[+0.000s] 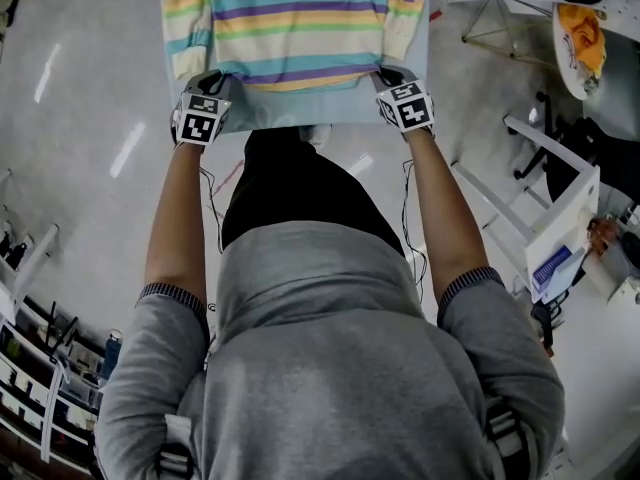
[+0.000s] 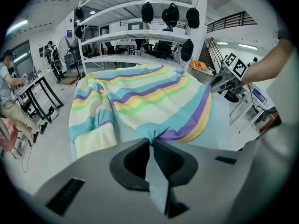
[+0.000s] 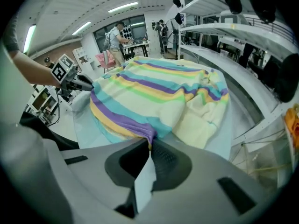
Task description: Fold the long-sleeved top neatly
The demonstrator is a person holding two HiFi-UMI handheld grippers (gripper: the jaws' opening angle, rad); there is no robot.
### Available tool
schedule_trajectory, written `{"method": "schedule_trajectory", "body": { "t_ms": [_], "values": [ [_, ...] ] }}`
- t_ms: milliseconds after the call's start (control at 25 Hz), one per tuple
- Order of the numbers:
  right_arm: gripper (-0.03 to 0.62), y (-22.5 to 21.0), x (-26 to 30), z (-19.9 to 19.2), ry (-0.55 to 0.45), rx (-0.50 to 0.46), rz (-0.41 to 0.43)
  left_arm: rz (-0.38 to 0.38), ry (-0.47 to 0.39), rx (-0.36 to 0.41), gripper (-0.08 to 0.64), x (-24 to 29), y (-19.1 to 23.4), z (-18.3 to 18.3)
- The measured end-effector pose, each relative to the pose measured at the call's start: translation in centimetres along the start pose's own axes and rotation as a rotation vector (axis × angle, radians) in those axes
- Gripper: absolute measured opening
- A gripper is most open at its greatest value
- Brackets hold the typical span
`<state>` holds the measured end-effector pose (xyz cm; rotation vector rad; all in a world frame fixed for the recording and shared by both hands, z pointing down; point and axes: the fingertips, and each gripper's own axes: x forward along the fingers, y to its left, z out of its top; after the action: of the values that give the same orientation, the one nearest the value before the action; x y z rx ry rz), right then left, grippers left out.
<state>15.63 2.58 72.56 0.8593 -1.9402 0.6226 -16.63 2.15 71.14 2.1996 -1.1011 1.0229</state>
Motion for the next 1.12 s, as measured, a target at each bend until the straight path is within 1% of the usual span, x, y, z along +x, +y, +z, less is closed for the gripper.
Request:
{"method": "schedule_trajectory", "body": {
  "t_ms": [120,200,280,520,600,680,760,840,920,960,1000,1040,1120],
  "values": [
    [0.017,0.1,-1.3,0.1,0.0,-0.021,-0.012,-0.01,0.022,-0.001,0.04,-1.7,-0.3,-0.7],
    [0.018,0.4,-2.3,0.1,0.0,-0.042,-0.015,-0.021,0.031,-0.03,0.037,-3.3,-0.5,-1.1],
    [0.018,1.0,-3.4,0.1,-0.007,-0.064,-0.017,-0.038,0.029,-0.08,0.035,-5.0,-0.9,-1.2],
    [0.018,2.7,-7.8,0.1,-0.05,-0.13,-0.041,-0.092,0.023,-0.263,0.034,-9.7,-2.2,-0.5],
    [0.018,3.6,-8.8,0.1,-0.05,-0.176,-0.055,-0.104,0.053,-0.303,0.034,-10.6,-2.3,-1.3],
    [0.02,4.4,-8.9,-0.6,-0.027,-0.237,-0.067,-0.12,0.111,-0.33,0.035,-10.5,-2.8,-3.0],
    [0.025,4.9,-8.1,-1.7,0.006,-0.282,-0.071,-0.119,0.17,-0.323,0.037,-9.6,-3.1,-5.0],
    [0.055,5.4,-6.6,-3.4,0.059,-0.298,-0.057,-0.094,0.222,-0.286,0.059,-8.5,-2.9,-7.0],
    [0.126,5.6,-5.1,-5.6,0.143,-0.289,-0.017,-0.067,0.284,-0.265,0.108,-7.7,-2.4,-8.9],
    [0.167,5.7,-4.6,-6.6,0.18,-0.275,0.004,-0.055,0.308,-0.267,0.128,-7.5,-2.2,-9.8],
    [0.181,5.7,-4.3,-7.4,0.204,-0.257,0.021,-0.044,0.317,-0.276,0.152,-7.5,-2.1,-10.3],
    [0.193,5.7,-4.3,-8.0,0.214,-0.234,0.032,-0.033,0.311,-0.286,0.161,-7.6,-1.9,-10.6],
    [0.212,5.4,-4.5,-8.6,0.201,-0.173,0.04,-0.005,0.275,-0.304,0.164,-8.0,-1.4,-10.6]
  ]
}}
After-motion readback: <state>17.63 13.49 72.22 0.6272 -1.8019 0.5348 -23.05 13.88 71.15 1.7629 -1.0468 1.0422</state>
